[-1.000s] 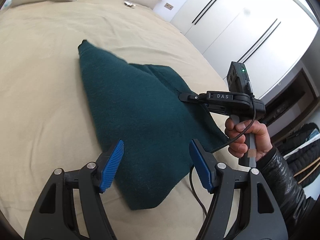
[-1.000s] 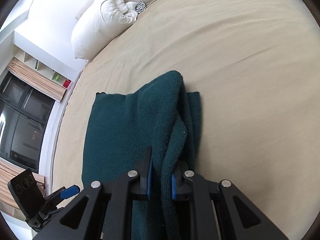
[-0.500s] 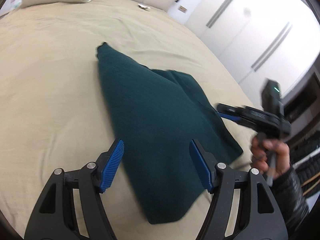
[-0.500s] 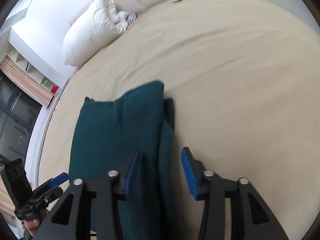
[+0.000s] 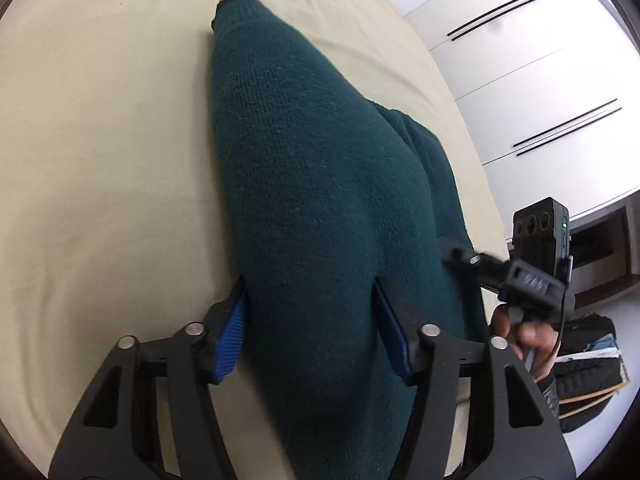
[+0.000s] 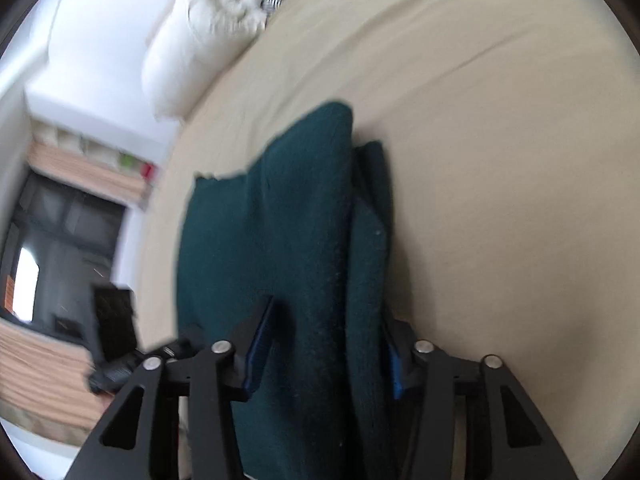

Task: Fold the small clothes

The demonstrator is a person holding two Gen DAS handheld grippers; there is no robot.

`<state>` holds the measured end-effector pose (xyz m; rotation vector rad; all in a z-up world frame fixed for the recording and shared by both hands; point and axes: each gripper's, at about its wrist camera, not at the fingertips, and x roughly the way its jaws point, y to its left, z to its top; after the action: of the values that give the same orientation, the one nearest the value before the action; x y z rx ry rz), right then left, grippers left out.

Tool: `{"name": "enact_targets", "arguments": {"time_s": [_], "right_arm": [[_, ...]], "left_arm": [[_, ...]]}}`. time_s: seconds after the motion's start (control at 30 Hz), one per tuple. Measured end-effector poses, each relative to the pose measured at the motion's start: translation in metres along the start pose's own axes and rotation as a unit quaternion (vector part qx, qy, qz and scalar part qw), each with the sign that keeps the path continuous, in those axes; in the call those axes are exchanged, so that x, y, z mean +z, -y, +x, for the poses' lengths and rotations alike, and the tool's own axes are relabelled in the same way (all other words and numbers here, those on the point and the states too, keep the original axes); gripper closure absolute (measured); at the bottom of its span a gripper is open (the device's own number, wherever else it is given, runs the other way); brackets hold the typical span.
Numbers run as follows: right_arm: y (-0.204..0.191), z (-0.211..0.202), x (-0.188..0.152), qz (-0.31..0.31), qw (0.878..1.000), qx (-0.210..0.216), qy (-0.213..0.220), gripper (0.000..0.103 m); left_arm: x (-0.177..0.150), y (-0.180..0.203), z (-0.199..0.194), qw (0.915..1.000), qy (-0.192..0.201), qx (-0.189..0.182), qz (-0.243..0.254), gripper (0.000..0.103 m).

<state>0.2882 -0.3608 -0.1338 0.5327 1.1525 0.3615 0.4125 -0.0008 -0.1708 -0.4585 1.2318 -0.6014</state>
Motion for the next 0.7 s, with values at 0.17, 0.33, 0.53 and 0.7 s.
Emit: {"name": "enact_targets", "arguments": {"time_s": [0.17, 0.33, 0.53, 0.7], "right_arm": [[-0.024, -0.002, -0.002, -0.029, 0.997, -0.065, 0.013, 0.076], [-0.070, -0.019, -0.016, -0.079, 0.989, -0.119, 0.044, 0.081], [-0.149, -0.038, -0.058, -0.151, 0.979, -0.109, 0.080, 0.081], [-0.207, -0.023, -0.108, -0.177, 0.979, -0.061, 0.078, 0.081]], "left_arm": [[-0.004, 0.019, -0.007, 0.9984, 0.006, 0.035, 0.045, 0.065], [-0.018, 0.029, -0.041, 0.9974, 0.022, 0.037, 0.058, 0.068], [-0.064, 0.033, -0.126, 0.9895, 0.069, 0.075, 0.102, 0.068], [-0.110, 0.014, -0.190, 0.9800, 0.086, 0.133, 0.120, 0.067]]}}
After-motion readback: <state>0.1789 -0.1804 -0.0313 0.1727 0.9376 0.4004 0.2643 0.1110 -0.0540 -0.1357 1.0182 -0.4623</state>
